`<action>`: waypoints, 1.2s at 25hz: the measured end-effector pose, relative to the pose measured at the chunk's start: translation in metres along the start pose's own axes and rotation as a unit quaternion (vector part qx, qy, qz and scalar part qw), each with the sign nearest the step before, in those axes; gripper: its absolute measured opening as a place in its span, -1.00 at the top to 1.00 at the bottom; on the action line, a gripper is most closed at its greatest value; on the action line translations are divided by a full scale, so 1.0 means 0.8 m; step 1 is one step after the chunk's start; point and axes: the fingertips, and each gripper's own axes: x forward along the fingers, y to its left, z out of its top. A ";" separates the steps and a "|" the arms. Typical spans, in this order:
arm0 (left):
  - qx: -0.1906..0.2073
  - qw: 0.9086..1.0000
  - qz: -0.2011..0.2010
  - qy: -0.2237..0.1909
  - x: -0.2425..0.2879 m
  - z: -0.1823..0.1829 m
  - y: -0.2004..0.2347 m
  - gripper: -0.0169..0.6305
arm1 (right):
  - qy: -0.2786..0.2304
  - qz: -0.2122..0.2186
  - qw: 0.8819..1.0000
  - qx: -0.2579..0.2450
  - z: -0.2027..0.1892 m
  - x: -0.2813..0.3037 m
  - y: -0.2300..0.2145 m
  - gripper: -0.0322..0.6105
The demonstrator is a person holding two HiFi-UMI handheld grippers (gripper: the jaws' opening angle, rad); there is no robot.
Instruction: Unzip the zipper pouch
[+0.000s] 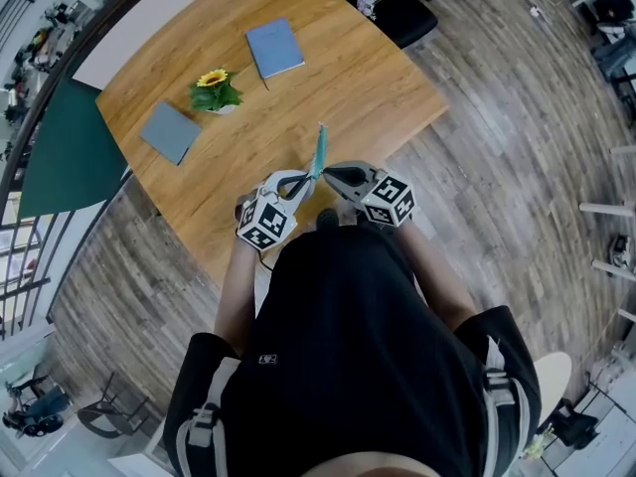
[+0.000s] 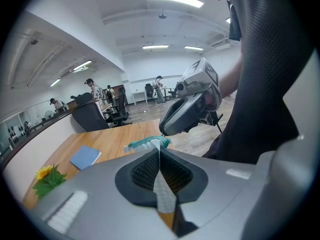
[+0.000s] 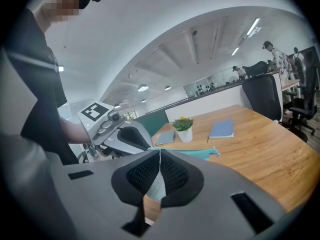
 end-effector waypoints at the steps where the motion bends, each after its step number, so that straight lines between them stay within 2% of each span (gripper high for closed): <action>1: 0.001 1.000 -0.002 -0.001 0.000 0.001 -0.001 0.92 | 0.000 -0.003 1.000 -0.002 0.001 -0.001 0.000 0.87; 11: 0.021 1.000 -0.019 -0.005 0.005 0.012 -0.011 0.92 | -0.007 -0.035 0.999 -0.014 0.007 -0.007 -0.011 0.87; 30: 0.020 0.999 -0.027 -0.009 -0.008 0.012 -0.011 0.92 | -0.015 -0.038 0.999 -0.026 0.013 0.008 -0.007 0.86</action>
